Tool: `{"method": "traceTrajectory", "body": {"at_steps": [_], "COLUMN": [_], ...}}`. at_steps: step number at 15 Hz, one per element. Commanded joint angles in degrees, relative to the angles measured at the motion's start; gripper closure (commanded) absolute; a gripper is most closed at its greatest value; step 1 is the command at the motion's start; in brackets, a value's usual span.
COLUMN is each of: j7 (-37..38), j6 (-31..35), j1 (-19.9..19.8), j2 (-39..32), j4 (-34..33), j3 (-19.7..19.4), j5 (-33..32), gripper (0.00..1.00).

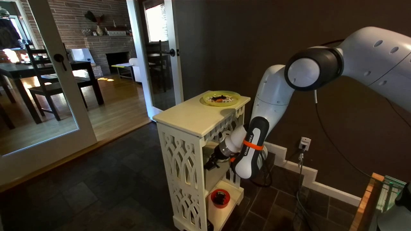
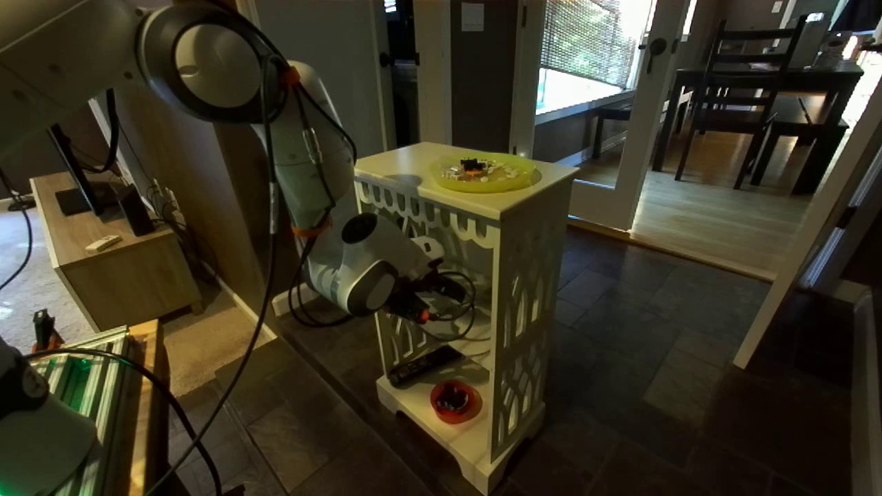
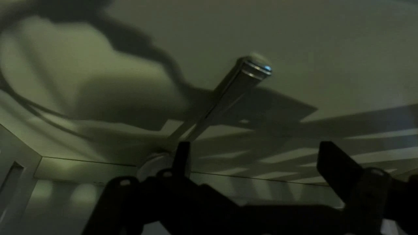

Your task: Remove the silver spoon from the middle shelf and put it on the top

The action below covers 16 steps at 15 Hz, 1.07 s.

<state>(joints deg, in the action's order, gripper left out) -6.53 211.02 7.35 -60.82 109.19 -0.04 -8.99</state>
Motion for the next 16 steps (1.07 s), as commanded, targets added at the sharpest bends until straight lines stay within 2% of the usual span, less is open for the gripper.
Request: {"method": "traceTrajectory", "body": {"at_steps": [1, 11, 12, 13, 14, 15, 16], "j7": [2.01, 5.71, 6.00, 6.16, 6.33, 6.46, 6.49], "j6": [1.34, 1.51, 1.54, 1.60, 1.74, 1.57, 1.53], "j1": [0.03, 0.65, 0.71, 0.80, 0.93, 0.86, 1.08], "j2": [-0.13, -1.37, -1.59, -1.77, -2.06, -2.19, -2.37], "j4": [-0.56, -1.71, -2.04, -2.28, -2.67, -2.94, -3.20], "j3": [0.76, 0.58, 0.50, 0.42, 0.32, 0.41, 0.20], "j5": [4.36, 12.85, 13.45, 13.90, 14.42, 14.64, 15.16], "gripper": [0.00, 0.00, 0.05, 0.21, 0.30, 0.32, 0.40]}}
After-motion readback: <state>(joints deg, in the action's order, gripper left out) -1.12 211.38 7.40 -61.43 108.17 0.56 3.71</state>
